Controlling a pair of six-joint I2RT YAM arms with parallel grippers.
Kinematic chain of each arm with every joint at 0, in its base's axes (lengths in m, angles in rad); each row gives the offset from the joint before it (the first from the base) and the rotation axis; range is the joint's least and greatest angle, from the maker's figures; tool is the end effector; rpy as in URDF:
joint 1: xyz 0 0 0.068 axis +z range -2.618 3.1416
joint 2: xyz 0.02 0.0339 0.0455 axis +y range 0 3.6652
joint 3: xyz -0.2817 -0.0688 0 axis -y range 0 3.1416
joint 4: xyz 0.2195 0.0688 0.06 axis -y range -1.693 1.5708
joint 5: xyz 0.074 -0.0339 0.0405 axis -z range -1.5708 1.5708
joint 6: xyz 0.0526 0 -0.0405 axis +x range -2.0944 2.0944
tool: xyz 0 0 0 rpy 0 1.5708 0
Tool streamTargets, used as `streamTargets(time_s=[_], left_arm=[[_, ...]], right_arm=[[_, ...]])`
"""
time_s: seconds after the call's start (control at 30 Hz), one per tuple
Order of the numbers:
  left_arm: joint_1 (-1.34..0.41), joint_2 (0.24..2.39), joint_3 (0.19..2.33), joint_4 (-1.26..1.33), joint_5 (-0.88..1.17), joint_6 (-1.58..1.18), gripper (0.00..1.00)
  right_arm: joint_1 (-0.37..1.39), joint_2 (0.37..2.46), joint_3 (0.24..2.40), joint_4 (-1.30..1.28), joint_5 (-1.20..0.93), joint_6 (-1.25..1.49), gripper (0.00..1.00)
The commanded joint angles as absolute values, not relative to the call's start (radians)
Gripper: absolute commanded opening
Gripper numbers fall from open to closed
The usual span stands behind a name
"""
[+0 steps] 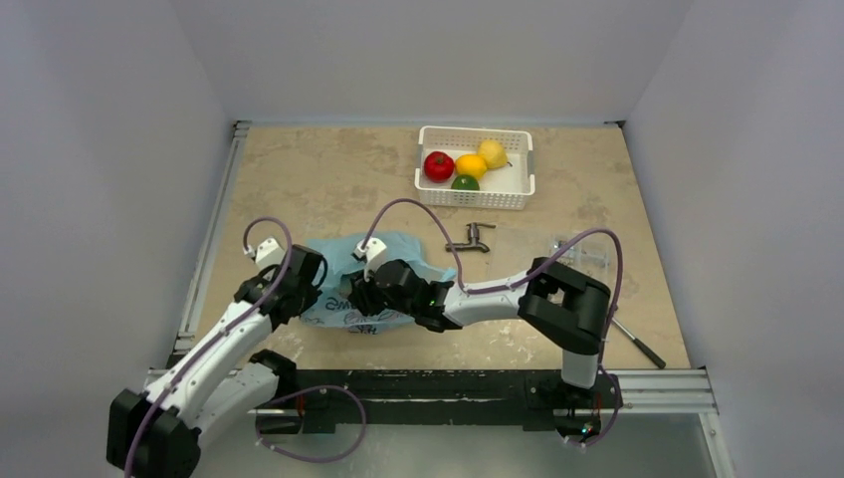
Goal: Take the fake fruits out of the plastic bag
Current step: Adjust the plastic bag at the center of the board.
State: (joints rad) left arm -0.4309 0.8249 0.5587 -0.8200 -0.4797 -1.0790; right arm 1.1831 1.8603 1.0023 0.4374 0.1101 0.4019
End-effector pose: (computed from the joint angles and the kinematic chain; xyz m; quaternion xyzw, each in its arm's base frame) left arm 0.1124 -0.0250 0.2138 -0.3543 0.8758 0.0083 0.3278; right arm 0.1583 0.3724 0.2051 -0.2913 0.7862 0.3543 0.4142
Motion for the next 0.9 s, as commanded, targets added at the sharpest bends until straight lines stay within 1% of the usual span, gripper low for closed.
streamTargets(time_s=[0.0,0.13,0.23,0.33,0.37,0.43,0.47,0.5,0.6,0.67,0.77,0.87], left_arm=[[-0.355,0.957,0.528,-0.607,-0.411,-1.110,0.00],[-0.346,0.915,0.431,-0.424,-0.346,-1.029,0.00],[-0.345,0.903,0.445,-0.436,-0.284,-0.983,0.00],[-0.345,0.832,0.447,-0.494,-0.273,-0.951,0.00],[-0.345,0.784,0.451,-0.524,-0.277,-0.943,0.06],[-0.345,0.719,0.480,-0.618,-0.279,-0.922,0.27],[-0.344,0.692,0.506,-0.666,-0.277,-0.912,0.38],[-0.345,0.666,0.533,-0.711,-0.273,-0.900,0.47],[-0.345,0.604,0.616,-0.821,-0.258,-0.850,0.67],[-0.345,0.566,0.671,-0.871,-0.255,-0.803,0.71],[-0.345,0.526,0.737,-0.875,-0.217,-0.676,0.73],[-0.346,0.546,0.791,-0.827,-0.110,-0.546,0.73]], right_arm=[[1.178,1.774,0.924,0.435,0.414,0.452,0.29],[1.177,1.731,0.863,0.447,0.443,0.452,0.30],[1.178,1.715,0.871,0.473,0.370,0.400,0.30],[1.179,1.712,0.911,0.482,0.268,0.401,0.31],[1.178,1.719,0.927,0.485,0.237,0.404,0.31],[1.178,1.733,0.959,0.484,0.212,0.409,0.30],[1.178,1.741,0.972,0.488,0.201,0.412,0.30],[1.178,1.748,0.981,0.490,0.193,0.418,0.30],[1.178,1.762,0.994,0.486,0.194,0.442,0.30],[1.178,1.761,0.983,0.495,0.195,0.461,0.29],[1.178,1.765,0.971,0.505,0.185,0.470,0.29],[1.177,1.766,0.954,0.519,0.182,0.481,0.29]])
